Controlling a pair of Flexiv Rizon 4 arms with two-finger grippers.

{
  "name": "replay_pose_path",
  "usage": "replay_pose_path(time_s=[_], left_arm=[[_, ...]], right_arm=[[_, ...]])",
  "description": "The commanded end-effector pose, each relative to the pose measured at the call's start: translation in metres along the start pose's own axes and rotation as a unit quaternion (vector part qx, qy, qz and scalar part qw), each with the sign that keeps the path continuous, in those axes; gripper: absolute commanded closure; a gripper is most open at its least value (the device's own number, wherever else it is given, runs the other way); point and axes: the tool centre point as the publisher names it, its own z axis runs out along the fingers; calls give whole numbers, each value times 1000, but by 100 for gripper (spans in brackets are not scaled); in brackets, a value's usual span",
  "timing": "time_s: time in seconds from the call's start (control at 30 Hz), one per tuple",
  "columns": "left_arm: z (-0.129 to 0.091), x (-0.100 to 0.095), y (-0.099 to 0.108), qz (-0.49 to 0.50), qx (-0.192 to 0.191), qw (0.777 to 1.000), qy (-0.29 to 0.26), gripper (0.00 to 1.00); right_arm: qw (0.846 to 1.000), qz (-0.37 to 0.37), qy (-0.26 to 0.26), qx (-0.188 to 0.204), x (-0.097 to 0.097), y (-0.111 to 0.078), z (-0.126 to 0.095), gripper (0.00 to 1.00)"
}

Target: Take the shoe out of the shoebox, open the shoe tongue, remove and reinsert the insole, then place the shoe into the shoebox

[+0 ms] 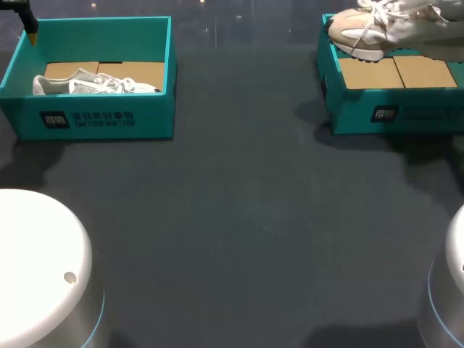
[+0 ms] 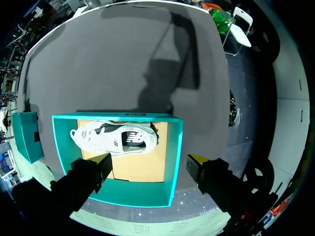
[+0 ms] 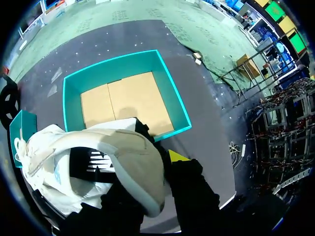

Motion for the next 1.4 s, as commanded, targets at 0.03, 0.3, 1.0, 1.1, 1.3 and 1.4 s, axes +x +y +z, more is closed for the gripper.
replay_pose_path(time_s=[0.03,0.3,1.0,1.1,1.3,1.4], left_arm=[[0,1,-1,1,-1,1000,1,0],[0,1,-1,1,-1,1000,1,0],[0,1,-1,1,-1,1000,1,0],[0,1,-1,1,-1,1000,1,0],[0,1,-1,1,-1,1000,1,0],[0,1,-1,1,-1,1000,1,0]], right_arm=[[1000,0,-6,-11,5,-17,-6,100],[999,-31,18,-27,14,-103,-36,100],[999,-34,6,-17,33,-169,-44,100],[999,-36,5,-15,39,-177,-42,100],[998,-56,-14,0,77,-229,-34,100],[998,-60,-25,-8,92,-252,-33,100]])
